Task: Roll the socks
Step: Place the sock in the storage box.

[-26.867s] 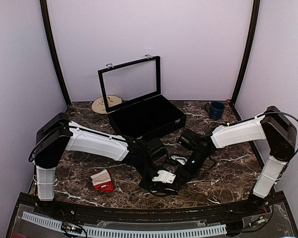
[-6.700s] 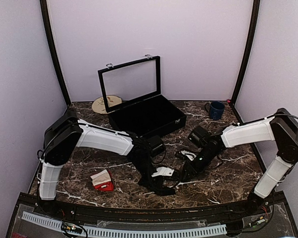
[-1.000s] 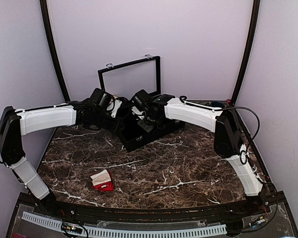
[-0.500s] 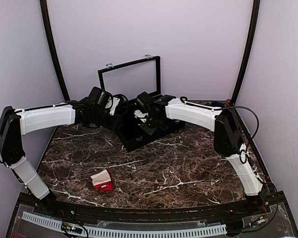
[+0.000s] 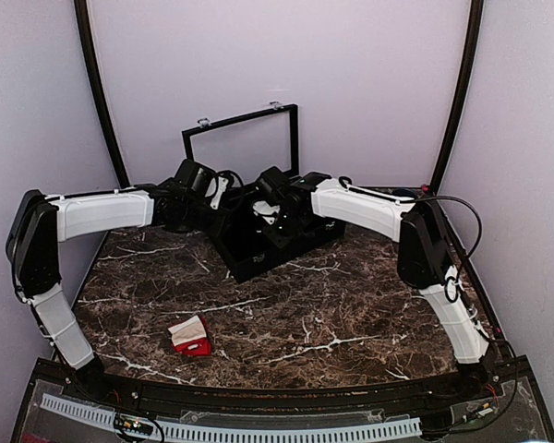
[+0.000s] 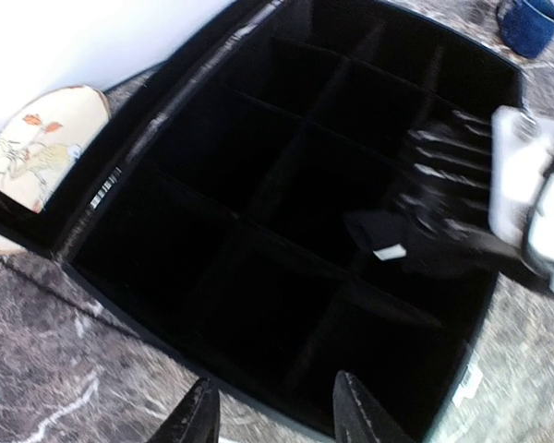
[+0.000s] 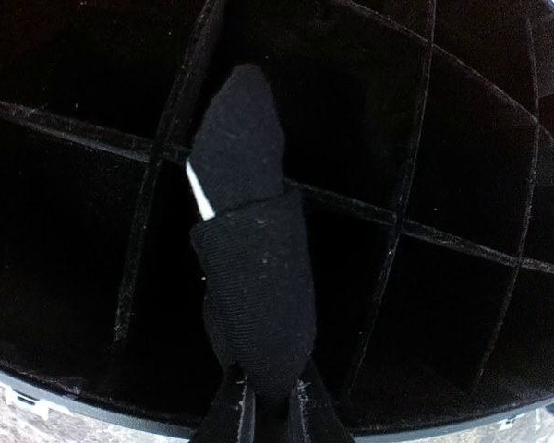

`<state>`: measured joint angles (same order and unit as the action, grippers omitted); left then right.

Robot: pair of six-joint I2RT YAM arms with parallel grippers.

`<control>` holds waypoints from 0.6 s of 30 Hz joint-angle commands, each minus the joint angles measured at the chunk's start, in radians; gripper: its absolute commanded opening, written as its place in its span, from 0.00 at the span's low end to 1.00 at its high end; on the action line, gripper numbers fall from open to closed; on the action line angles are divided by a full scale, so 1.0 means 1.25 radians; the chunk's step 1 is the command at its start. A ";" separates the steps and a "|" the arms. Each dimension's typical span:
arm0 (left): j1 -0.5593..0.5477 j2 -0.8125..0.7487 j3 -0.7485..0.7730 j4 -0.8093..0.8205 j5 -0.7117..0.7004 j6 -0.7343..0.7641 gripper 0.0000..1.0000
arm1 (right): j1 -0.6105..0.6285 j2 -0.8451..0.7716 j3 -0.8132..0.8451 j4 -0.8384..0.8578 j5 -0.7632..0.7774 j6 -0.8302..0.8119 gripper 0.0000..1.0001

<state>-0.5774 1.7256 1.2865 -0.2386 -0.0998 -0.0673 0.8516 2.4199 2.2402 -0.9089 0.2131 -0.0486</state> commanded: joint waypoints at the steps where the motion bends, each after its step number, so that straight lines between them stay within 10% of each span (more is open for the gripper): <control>1: 0.017 0.037 0.060 0.052 -0.049 -0.013 0.46 | 0.001 0.037 -0.048 -0.162 -0.087 0.034 0.00; 18: 0.036 0.169 0.241 0.048 -0.067 -0.006 0.52 | 0.005 0.026 -0.162 -0.204 -0.185 0.068 0.00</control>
<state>-0.5461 1.9404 1.5593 -0.1856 -0.1772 -0.0723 0.8272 2.3795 2.1456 -0.8314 0.1169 0.0166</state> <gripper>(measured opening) 0.516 0.066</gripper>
